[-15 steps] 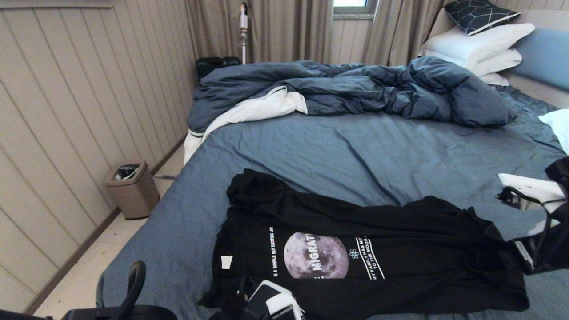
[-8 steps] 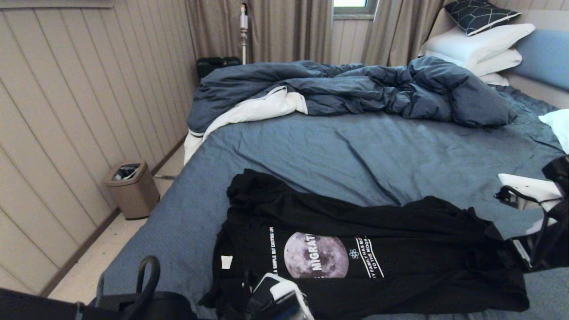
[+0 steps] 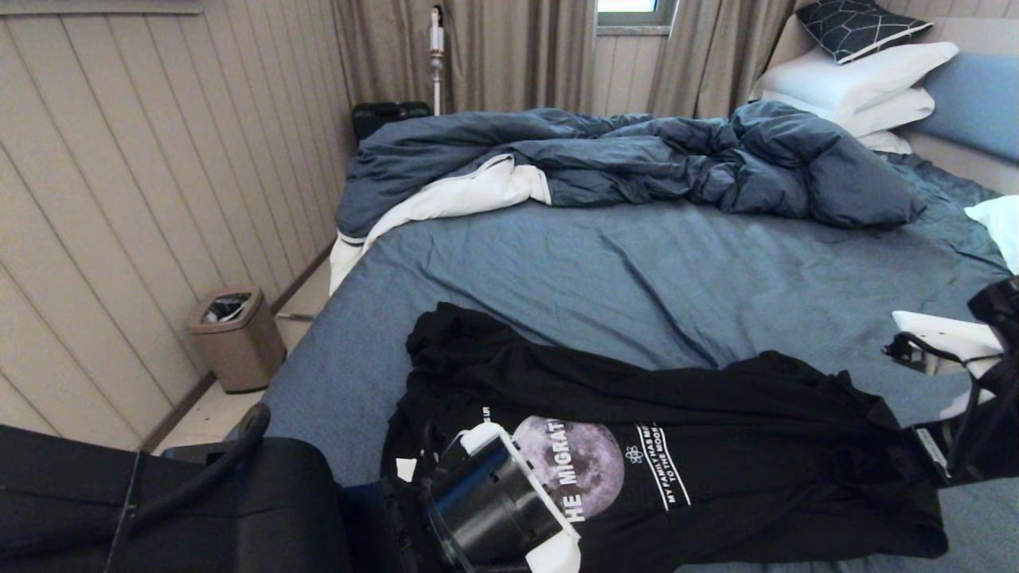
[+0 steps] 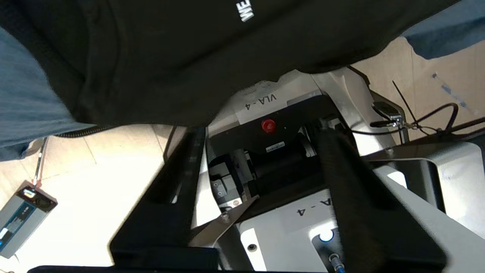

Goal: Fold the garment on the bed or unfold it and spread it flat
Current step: Unford the black T-shirt

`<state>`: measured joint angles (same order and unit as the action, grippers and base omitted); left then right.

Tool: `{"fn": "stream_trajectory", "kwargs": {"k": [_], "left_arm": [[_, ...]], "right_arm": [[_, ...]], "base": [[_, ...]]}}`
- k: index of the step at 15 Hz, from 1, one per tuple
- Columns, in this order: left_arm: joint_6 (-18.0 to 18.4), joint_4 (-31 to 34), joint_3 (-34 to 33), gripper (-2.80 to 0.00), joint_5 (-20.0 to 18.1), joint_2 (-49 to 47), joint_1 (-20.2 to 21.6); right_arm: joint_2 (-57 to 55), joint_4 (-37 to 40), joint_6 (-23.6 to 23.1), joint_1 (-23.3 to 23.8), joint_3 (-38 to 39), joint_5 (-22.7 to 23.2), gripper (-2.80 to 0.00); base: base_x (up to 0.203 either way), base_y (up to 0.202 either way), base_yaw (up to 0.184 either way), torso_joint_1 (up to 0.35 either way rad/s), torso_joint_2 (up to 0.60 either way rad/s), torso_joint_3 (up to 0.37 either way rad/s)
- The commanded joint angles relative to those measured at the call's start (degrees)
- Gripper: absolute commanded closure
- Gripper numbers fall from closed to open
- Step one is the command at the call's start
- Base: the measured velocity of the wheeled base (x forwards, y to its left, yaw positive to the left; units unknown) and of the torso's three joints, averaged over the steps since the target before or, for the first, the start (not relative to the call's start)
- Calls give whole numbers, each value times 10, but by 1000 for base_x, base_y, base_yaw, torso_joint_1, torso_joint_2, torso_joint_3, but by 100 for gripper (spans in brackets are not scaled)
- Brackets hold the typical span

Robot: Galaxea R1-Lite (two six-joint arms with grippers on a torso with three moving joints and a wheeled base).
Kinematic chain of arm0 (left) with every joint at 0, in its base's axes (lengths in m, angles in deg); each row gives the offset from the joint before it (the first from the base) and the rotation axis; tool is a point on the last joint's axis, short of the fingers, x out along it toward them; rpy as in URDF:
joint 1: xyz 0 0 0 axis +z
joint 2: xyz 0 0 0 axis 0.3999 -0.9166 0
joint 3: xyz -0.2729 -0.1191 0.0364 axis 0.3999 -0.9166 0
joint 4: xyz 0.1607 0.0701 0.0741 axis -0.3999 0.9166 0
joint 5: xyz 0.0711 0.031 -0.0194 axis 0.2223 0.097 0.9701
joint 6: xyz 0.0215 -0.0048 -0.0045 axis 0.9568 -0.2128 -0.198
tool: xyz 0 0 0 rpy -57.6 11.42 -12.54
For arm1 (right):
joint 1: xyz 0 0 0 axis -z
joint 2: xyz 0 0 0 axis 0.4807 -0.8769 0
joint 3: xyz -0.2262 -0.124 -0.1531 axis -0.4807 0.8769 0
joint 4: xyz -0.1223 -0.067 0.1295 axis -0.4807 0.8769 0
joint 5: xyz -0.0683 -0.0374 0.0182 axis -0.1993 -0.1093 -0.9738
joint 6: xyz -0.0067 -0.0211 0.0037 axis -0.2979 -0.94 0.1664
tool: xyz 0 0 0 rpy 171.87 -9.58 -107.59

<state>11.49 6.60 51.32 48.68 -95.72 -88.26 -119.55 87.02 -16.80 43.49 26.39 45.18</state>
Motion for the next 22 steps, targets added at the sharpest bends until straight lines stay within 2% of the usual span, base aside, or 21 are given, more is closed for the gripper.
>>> {"fn": "stream_trajectory", "kwargs": {"k": [1,3,7,9,14,17,18,22], "left_arm": [[-2,1,5,-280,4,4,2],[6,1,14,-280,7,8,24],[31,0,62,-280,7,-10,109],[39,2,87,-280,8,-17,136],[49,-3,107,-280,7,-48,173],[49,-7,106,-280,5,-59,179],[49,-7,107,-280,6,-59,178],[52,-7,109,-280,5,-64,178]], "right_arm": [[-1,2,-1,0,1,0,-280],[-1,2,-1,0,2,0,-280],[-7,0,3,1,0,-2,-280],[-10,-27,0,0,7,-19,-280],[-50,-37,1,-3,2,-24,-280],[-62,-51,4,-3,4,-25,-280],[-60,-63,5,-3,4,-26,0],[-45,-65,8,-1,5,-26,0]], "base": [[0,0,0,0,0,0],[0,0,0,0,0,0],[0,0,0,0,0,0],[0,0,0,0,0,0],[0,0,0,0,0,0],[0,0,0,0,0,0],[0,0,0,0,0,0],[0,0,0,0,0,0]]}}
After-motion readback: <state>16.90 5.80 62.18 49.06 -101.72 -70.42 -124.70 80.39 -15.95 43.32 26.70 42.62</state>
